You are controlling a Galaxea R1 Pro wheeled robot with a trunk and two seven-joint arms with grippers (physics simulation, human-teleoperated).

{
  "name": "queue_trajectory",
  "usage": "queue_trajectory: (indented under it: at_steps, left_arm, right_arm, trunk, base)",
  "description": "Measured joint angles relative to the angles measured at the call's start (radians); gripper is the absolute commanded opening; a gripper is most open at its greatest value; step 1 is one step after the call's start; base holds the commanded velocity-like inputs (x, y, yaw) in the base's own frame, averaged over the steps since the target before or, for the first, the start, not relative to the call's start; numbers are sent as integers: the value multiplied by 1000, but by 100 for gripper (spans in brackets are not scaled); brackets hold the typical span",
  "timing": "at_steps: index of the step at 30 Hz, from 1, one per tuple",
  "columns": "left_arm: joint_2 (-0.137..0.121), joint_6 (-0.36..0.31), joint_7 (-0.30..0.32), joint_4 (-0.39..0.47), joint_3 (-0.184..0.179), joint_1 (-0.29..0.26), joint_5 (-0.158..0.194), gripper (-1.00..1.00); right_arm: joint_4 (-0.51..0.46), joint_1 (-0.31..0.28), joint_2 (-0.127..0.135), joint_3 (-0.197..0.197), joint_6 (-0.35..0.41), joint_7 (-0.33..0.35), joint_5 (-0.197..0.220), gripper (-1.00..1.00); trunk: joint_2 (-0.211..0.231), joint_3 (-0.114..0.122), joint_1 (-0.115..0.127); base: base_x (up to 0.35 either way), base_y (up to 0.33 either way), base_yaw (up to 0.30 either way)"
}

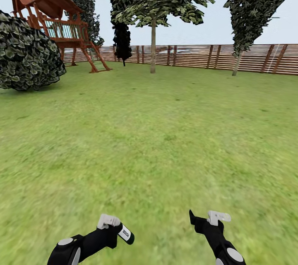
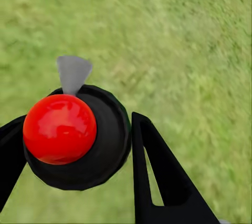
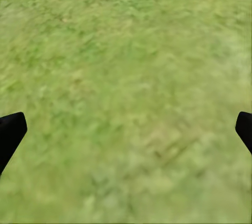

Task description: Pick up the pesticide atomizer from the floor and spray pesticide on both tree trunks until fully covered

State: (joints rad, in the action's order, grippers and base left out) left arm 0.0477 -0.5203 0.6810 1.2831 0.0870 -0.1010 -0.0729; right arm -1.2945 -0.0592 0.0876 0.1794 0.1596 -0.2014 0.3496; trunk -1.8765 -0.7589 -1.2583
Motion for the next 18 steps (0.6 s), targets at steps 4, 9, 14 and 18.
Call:
queue_trajectory:
  at_steps: [4,9,14,18]
  left_arm:
    - [0,0,-1,0,0,0,-1,-100]
    - [0,0,-1,-1,0,0,1,-100]
    - [0,0,0,0,-1,0,1,-100]
    - [0,-1,0,-1,-1,0,1,-100]
  right_arm:
    - [0,0,0,1,1,0,0,100]
    - [0,0,-2,4,1,0,-1,100]
    - [0,0,-3,3,1,0,-1,100]
    - [0,0,-3,6,2,0,-1,100]
  trunk:
    - [0,0,0]
    - [0,0,0]
    - [0,0,0]
    - [0,0,0]
  base:
    - [342,0,0]
    - [342,0,0]
    - [342,0,0]
    - [342,0,0]
